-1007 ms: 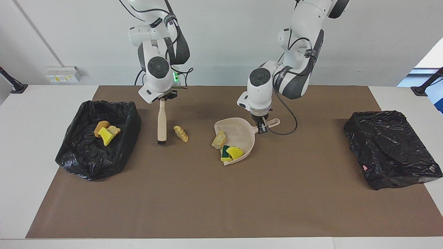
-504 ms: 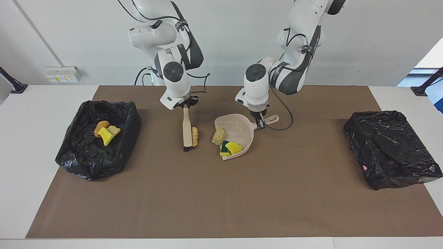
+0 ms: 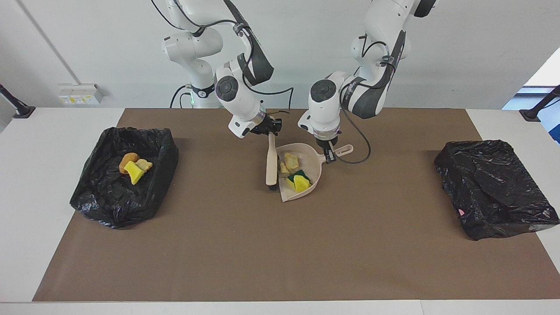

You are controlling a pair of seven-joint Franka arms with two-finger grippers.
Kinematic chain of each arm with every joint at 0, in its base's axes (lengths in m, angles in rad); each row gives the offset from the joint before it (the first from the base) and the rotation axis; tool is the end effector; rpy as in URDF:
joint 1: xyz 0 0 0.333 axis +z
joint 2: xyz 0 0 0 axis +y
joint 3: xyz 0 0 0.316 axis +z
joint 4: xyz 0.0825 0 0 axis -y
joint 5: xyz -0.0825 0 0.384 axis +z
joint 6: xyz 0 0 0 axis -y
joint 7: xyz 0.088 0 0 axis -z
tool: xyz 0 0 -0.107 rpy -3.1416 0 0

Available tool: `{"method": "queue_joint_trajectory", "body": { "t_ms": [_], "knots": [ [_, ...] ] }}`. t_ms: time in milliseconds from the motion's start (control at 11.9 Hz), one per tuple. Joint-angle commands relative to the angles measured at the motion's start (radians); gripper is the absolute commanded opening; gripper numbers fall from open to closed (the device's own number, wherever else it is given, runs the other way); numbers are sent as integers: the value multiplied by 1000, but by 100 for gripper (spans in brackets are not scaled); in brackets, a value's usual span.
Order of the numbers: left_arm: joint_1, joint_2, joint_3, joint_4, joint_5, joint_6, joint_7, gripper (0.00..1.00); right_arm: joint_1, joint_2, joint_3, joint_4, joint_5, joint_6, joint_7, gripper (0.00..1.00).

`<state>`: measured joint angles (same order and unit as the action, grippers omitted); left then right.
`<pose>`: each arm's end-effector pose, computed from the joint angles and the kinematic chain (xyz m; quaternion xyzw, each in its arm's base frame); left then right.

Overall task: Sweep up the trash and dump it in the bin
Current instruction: 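Sweep the sponge and bread into the dustpan with the right gripper's brush, then carry the loaded dustpan with the left gripper toward the nearer black bin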

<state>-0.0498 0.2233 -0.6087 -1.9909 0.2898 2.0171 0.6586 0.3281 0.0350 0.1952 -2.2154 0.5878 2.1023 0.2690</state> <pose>0.4696 -0.3294 0.3584 -0.7415 0.6640 0.0737 0.0617 0.4376 0.2827 0.3567 -0.9669 0.0424 0.1587 0.1954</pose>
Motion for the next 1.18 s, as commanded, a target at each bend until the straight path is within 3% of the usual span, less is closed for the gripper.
{"method": "queue_joint_trajectory", "body": {
  "t_ms": [0, 168, 672, 1091],
  "knots": [
    [-1, -36, 10, -40, 9, 8, 18, 0, 2, 8, -2, 28, 116, 7, -60, 0],
    [4, -27, 12, -37, 8, 20, 42, 0, -15, -4, -10, 48, 57, -16, -64, 0],
    [4, 5, 75, 43, 3, 20, 271, 0, -18, -84, -7, 129, -368, -194, 217, 0],
    [-4, -22, 193, 109, -78, -6, 487, 0, 49, -119, 9, 126, -385, -242, 360, 0]
  ]
}}
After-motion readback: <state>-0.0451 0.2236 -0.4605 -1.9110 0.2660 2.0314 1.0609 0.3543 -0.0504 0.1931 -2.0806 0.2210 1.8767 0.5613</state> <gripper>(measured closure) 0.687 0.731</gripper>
